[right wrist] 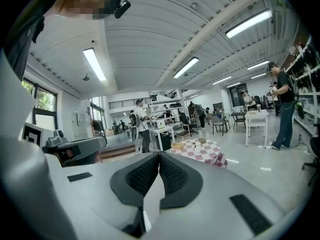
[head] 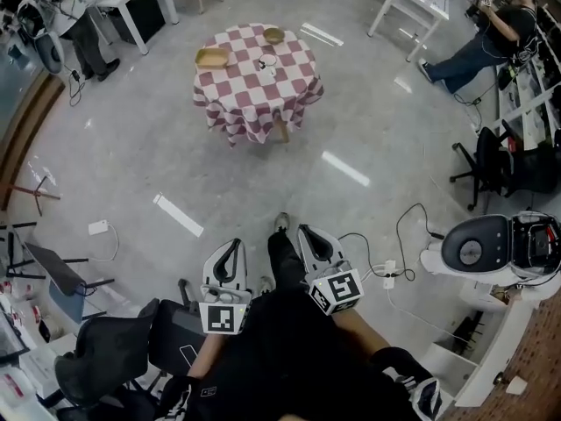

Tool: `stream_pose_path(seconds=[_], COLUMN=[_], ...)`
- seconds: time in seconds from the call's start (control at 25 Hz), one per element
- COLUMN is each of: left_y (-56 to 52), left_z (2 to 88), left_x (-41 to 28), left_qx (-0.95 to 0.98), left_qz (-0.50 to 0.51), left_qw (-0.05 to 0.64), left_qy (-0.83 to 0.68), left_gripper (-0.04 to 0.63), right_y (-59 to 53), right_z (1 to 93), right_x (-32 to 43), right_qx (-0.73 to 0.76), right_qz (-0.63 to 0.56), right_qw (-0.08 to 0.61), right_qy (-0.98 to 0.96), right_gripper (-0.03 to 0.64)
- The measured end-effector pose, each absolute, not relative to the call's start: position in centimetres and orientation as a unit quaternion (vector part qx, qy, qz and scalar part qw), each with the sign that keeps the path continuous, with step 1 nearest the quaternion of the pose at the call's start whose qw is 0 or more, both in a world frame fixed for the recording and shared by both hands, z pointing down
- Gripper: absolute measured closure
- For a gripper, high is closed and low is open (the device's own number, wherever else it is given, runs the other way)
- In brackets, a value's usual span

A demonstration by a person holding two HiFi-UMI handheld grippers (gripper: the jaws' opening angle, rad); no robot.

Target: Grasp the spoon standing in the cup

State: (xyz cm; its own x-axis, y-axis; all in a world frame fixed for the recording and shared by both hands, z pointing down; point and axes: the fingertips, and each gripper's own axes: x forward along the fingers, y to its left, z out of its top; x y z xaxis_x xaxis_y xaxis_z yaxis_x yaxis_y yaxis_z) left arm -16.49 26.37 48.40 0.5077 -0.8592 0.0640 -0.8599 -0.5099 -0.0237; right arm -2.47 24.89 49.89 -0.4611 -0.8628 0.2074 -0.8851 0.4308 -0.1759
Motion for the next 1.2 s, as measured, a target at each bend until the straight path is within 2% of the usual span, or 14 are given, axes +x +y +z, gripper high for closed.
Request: stream_pose_path(seconds=[0.36, 0.52, 1.2], left_y=[8.9, 3.3, -17.1], left_z=[46.5, 46.2, 51.0], left_x=[-9.4, -7.1, -5.6], left_qx=[0.883, 0.881, 0.884], left_qz=[0.047, 0.092, 0.154], left_qw=[-0.008, -0.035, 0.001], left_qy=[-0.468, -0.462, -0.441], left_gripper=[0.586, 0.586, 0.586], right_y=[8.1, 2.1, -15.4], right_z=[48.1, 47.3, 49.4], right_x=[2.9, 4.9, 5.9], right_qx=[0.515, 0.506, 0.503], right_qz=[0.124, 0.112, 0.151], right_qw=[0.009, 0.008, 0.023], right_qy=[-0.848, -0.855, -0.851], right_gripper=[0.591, 0.591, 0.591])
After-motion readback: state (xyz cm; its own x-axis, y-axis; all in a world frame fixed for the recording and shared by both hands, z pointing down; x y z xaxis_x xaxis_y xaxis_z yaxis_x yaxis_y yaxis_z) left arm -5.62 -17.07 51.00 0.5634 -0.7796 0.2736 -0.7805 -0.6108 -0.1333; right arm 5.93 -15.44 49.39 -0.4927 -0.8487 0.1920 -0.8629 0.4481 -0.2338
